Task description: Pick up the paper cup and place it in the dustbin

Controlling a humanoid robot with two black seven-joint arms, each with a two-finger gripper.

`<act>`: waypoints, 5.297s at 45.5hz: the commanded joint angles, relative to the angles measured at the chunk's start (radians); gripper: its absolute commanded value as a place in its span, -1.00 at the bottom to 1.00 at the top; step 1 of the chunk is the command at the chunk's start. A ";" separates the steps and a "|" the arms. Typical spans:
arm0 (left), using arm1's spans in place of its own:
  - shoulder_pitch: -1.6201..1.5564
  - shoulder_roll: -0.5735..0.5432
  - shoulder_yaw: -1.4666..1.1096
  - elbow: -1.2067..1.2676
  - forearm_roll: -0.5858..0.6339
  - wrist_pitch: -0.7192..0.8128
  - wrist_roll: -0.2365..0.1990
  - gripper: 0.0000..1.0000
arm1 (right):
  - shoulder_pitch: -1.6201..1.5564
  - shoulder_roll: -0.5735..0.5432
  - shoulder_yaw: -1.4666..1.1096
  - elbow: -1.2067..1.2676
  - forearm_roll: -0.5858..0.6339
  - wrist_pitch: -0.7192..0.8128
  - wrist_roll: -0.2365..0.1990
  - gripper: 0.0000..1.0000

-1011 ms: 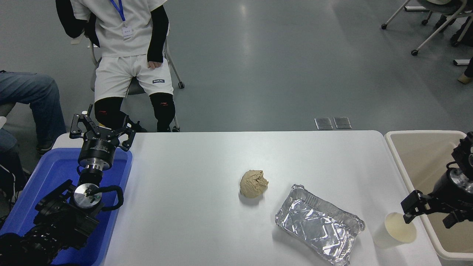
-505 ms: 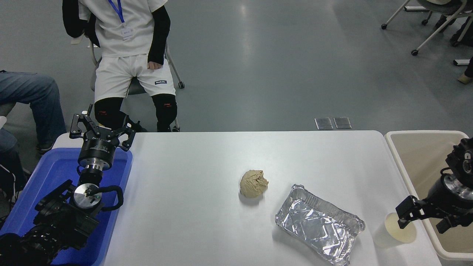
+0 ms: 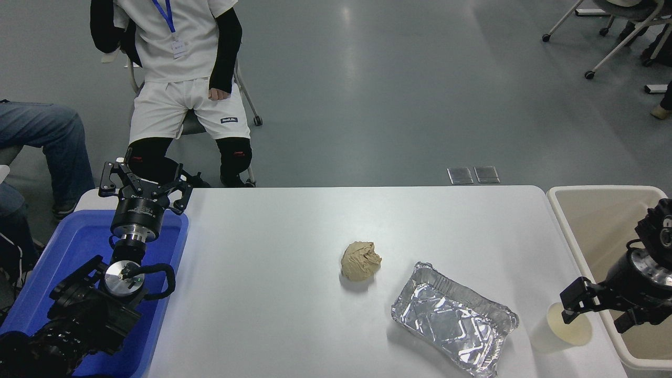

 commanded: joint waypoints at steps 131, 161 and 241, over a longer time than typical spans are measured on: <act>0.000 -0.001 0.000 0.000 0.003 0.000 0.002 0.98 | 0.839 0.029 -0.437 0.062 0.209 0.006 -0.132 -1.00; 0.000 -0.001 0.000 0.000 0.003 0.000 0.002 0.98 | 0.803 -0.048 -0.489 -0.010 0.206 0.006 -0.132 -1.00; 0.000 0.001 0.000 0.000 0.001 0.000 0.000 0.98 | -0.372 -0.249 0.433 -0.503 0.355 -0.098 -0.132 -1.00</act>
